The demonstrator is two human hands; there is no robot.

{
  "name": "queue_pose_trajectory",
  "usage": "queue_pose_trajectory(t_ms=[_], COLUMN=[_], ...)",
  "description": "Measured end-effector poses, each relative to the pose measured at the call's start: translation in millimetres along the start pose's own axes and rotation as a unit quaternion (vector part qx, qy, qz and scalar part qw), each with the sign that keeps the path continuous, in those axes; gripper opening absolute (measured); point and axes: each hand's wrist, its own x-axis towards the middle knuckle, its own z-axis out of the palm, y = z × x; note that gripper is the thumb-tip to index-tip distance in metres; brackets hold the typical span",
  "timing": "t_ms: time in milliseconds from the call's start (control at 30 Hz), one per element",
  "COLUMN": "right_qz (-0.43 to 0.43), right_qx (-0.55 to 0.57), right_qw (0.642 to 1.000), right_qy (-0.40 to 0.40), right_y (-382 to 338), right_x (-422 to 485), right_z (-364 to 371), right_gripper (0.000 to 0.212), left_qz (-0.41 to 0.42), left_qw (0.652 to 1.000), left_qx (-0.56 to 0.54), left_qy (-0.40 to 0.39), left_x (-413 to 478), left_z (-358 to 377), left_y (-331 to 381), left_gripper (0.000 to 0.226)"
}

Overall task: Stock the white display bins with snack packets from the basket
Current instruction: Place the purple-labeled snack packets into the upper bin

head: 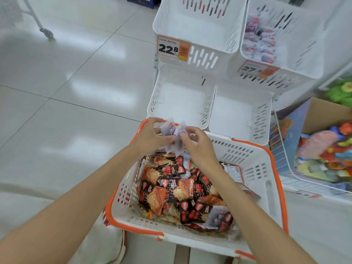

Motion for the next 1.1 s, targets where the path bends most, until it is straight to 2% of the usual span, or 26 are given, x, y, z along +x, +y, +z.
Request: queue_pose_trajectory(t_ms=[133,233,300,400,467,500,567,700,767,867,933,1033,1100], right_qz=[0.035,0.048,0.044,0.053,0.032,0.017,0.001,-0.006,-0.003,0.001,0.005,0.035,0.033], right_qx=[0.081,0.141,0.125,0.090,0.106,0.109,0.116,0.034,0.028,0.066,0.120,0.329,0.388], right_qw=[0.996,0.989,0.991,0.994,0.991,0.992,0.993,0.999,0.999,0.996,0.990,0.940,0.915], right_qy=[0.005,-0.004,0.004,-0.036,-0.074,-0.068,-0.035,0.006,0.036,0.054,0.077,0.089,0.103], right_y=[6,6,4,6,8,9,9,4,-2,-17,-25,-33,-43], right_x=[-13,-17,-15,-12,-12,-11,-7,0,0,-3,-2,10,18], right_z=[-10,-17,-26,-44,-52,-54,-59,-74,-84,-102,-119,-150,-173], right_gripper=[0.043,0.052,0.050,0.051,0.035,0.027,0.025,0.047,0.048,0.036,0.024,0.024,0.021], left_qz=[-0.027,-0.041,-0.057,-0.060,-0.060,-0.059,-0.044,-0.023,-0.016,-0.019,-0.025,-0.045,-0.049], left_qw=[0.999,0.998,0.992,0.981,0.977,0.976,0.977,0.984,0.984,0.977,0.970,0.960,0.955], left_qx=[-0.020,-0.043,-0.112,-0.160,-0.162,-0.167,-0.166,-0.118,-0.135,-0.190,-0.212,-0.214,-0.210], left_qy=[-0.028,-0.006,-0.015,-0.087,-0.125,-0.130,-0.130,-0.130,-0.111,-0.092,-0.117,-0.176,-0.206], left_x=[-4,-9,-6,0,0,0,2,3,5,9,15,22,27], left_z=[25,38,39,40,46,51,59,74,83,94,98,101,105], left_y=[0,-6,-5,6,16,21,31,56,68,88,100,120,135], left_gripper=[0.057,0.072,0.069,0.044,0.043,0.042,0.034,0.034,0.034,0.023,0.019,0.030,0.028])
